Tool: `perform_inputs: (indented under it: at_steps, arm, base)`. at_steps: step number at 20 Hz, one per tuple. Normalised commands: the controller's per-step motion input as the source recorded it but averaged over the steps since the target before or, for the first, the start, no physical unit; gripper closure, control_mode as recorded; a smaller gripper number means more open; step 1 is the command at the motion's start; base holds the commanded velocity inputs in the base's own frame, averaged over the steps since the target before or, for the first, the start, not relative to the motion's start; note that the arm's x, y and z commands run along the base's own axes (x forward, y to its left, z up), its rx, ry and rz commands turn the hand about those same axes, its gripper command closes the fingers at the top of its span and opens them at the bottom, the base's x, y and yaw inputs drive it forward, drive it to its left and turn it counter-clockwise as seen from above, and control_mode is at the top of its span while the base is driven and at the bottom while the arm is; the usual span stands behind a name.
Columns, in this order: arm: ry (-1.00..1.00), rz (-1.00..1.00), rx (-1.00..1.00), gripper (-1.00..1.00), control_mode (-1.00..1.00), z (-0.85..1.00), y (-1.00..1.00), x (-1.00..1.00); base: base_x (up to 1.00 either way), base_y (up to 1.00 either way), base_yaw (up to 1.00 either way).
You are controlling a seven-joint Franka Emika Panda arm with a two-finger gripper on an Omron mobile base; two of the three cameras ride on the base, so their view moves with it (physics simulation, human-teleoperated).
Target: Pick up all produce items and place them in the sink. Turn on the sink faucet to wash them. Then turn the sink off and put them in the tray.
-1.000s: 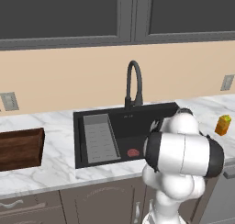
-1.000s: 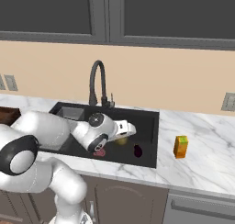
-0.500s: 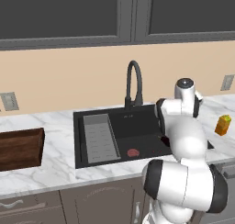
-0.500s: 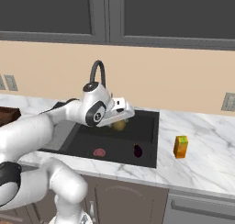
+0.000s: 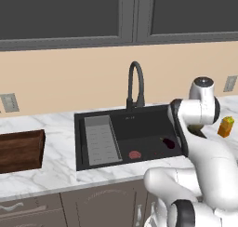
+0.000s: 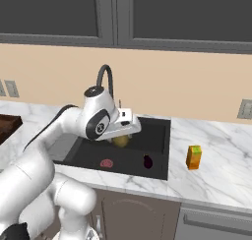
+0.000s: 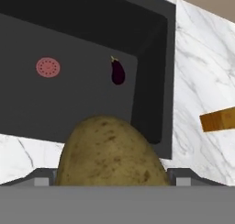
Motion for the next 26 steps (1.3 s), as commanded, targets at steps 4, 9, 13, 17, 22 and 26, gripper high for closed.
perform_inputs:
  at_steps: [4,9,13,17,22,26]
  arm:
    - [0.0,0.02,0.06,1.0,-1.0,0.3,0.36,-0.48]
    - [0.0,0.03,0.02,1.0,-1.0,0.4,0.63,-0.15]
    - [0.01,0.06,0.0,1.0,-1.0,0.39,0.74,-0.11]
    - [0.04,0.09,0.0,1.0,-1.0,0.32,0.82,-0.07]
    - [0.04,0.11,0.0,1.0,-1.0,0.19,0.87,-0.01]
    - [0.03,0.08,0.0,1.0,-1.0,0.0,0.59,0.0]
  base:
    - [0.0,0.0,0.0]
    - [0.0,0.0,0.0]
    - [0.0,0.0,0.0]
    - [0.0,0.0,0.0]
    - [0.0,0.0,0.0]
    - [0.0,0.0,0.0]
